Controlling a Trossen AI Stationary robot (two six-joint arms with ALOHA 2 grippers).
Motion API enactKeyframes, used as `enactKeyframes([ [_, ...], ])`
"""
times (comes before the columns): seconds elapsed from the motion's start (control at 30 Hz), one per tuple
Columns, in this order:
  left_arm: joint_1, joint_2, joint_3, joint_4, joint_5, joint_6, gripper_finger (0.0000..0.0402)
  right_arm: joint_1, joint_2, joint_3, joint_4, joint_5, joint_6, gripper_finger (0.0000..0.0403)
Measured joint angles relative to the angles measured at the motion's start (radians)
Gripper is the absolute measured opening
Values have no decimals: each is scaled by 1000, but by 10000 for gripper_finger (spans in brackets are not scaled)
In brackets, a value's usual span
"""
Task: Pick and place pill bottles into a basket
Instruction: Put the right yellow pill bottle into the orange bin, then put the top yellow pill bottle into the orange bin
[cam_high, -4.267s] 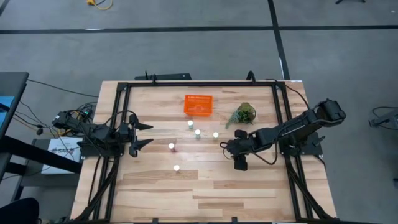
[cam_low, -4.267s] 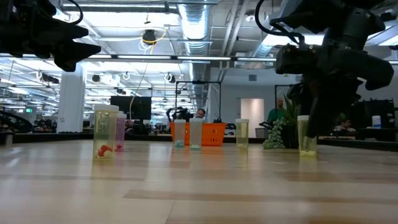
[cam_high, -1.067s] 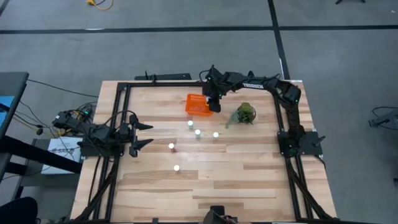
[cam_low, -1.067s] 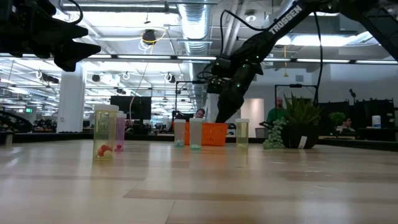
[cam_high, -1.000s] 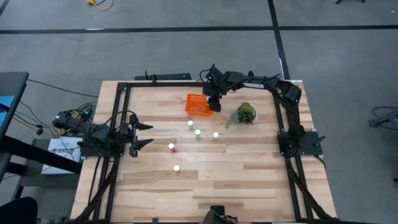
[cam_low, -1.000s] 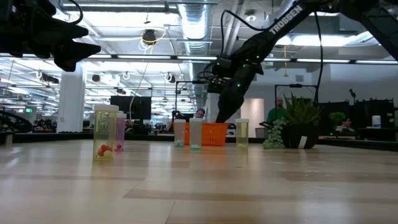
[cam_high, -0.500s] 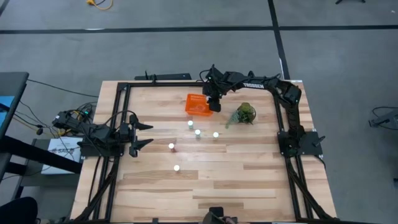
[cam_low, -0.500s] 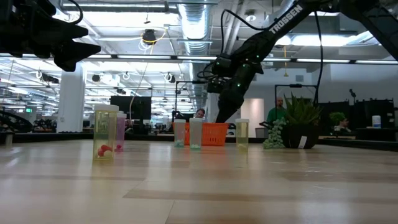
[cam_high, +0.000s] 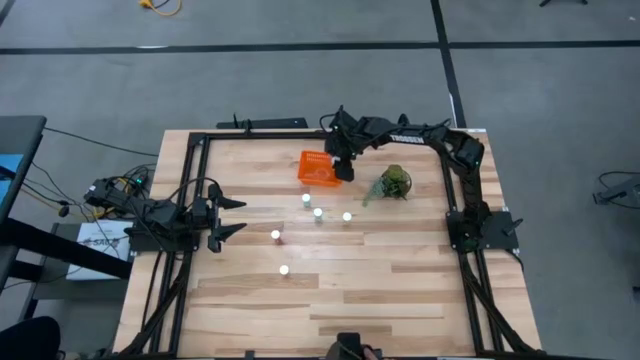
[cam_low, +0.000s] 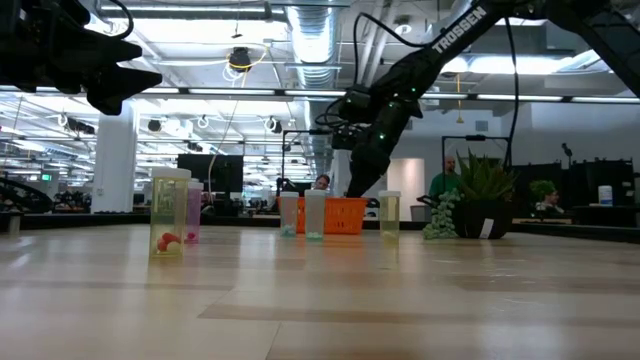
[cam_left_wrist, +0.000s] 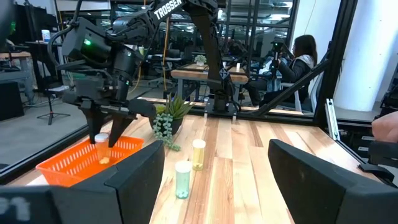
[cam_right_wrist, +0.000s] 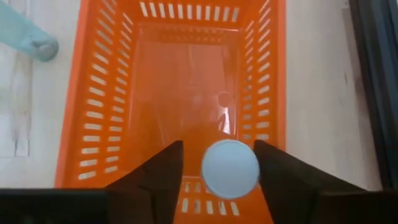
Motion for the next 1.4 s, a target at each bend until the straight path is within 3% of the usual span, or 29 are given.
enactKeyframes([
  [0.27, 0, 0, 0, 0, 0, 0, 277, 48, 1, 87, -111, 162, -70, 235],
  [0.5, 0, 0, 0, 0, 0, 0, 277, 128, 0, 319, -299, 161, -89, 231],
  [0.63, 0, 0, 0, 0, -1, 0, 277, 200, -1, 418, -505, 128, -76, 231],
  [0.8, 0, 0, 0, 0, -1, 0, 277, 334, -9, 416, -782, 115, 5, 231],
  [0.9, 0, 0, 0, 0, -1, 0, 277, 417, -12, 390, -853, 114, 79, 231],
  [1.1, 0, 0, 0, 0, -1, 0, 277, 525, -12, 389, -823, 107, 183, 231],
  [1.4, 0, 0, 0, 0, -1, 0, 277, 541, -51, 346, -728, 54, 298, 230],
])
